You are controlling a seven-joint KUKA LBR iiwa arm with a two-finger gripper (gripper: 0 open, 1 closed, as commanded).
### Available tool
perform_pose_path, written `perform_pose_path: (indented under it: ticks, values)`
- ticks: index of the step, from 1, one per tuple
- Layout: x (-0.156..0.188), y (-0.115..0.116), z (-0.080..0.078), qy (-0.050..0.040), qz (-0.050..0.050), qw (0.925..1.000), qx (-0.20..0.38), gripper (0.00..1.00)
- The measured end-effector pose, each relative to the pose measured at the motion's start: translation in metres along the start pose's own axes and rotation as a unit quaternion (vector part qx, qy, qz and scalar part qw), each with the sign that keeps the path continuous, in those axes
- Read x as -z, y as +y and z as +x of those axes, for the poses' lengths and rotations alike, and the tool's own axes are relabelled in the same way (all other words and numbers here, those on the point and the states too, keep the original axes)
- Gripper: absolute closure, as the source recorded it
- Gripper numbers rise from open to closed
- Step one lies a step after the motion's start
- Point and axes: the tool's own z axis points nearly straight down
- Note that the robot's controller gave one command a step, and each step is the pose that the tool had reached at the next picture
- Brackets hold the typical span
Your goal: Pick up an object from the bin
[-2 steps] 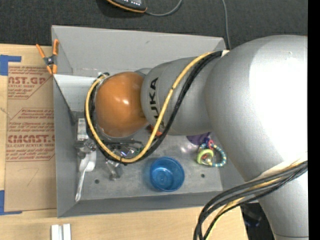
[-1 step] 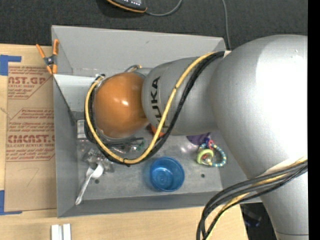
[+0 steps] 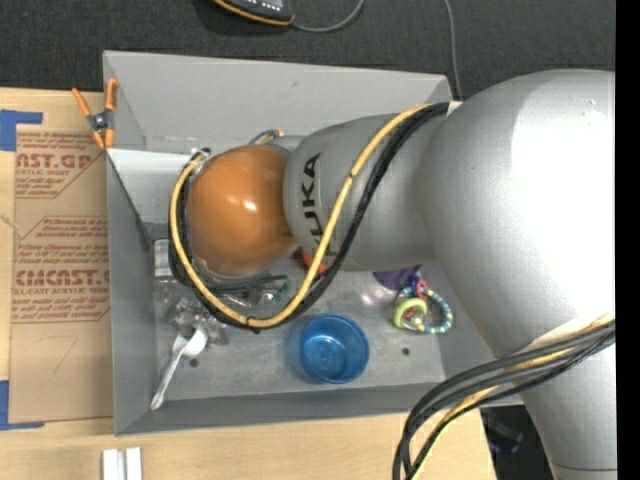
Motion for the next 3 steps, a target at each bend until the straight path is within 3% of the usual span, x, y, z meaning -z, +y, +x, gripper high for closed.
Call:
perform_pose_path:
  ticks: [3]
  values:
    - [0.028, 0.002, 0.001, 0.0031, -0.002, 1.0000, 0.000, 1.00]
